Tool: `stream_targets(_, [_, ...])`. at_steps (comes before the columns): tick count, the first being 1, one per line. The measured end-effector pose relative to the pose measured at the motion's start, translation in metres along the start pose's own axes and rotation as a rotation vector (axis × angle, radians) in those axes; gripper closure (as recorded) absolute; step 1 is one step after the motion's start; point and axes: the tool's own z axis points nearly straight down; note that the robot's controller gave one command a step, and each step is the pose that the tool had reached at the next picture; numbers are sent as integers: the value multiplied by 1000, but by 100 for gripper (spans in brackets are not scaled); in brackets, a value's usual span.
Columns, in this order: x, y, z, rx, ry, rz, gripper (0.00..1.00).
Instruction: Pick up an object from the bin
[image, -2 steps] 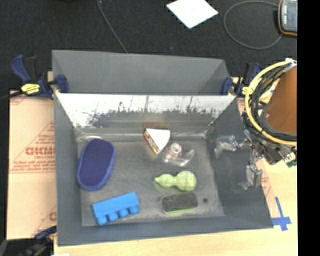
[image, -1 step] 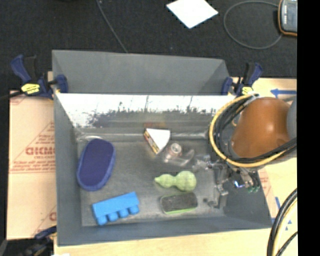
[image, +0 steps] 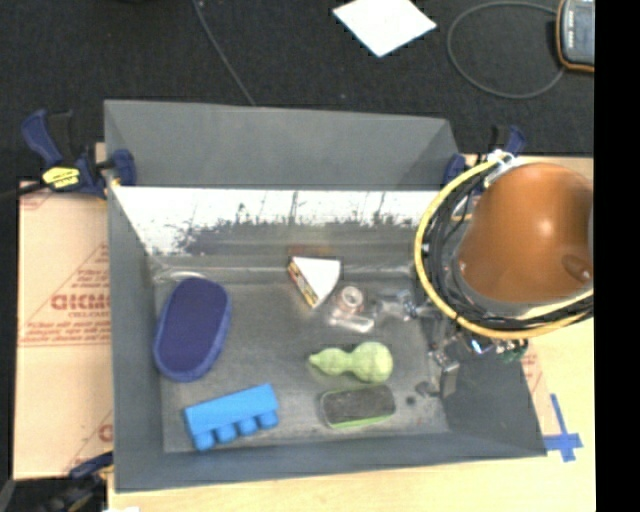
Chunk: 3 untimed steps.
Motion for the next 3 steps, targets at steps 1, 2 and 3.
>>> stream_targets(1, [10,12,104,-18,27,141,0])
stream_targets(2, [-7,34,55,-3,2,-30,0])
stream_targets(3, [-30,3,-42,-14,20,104,0])
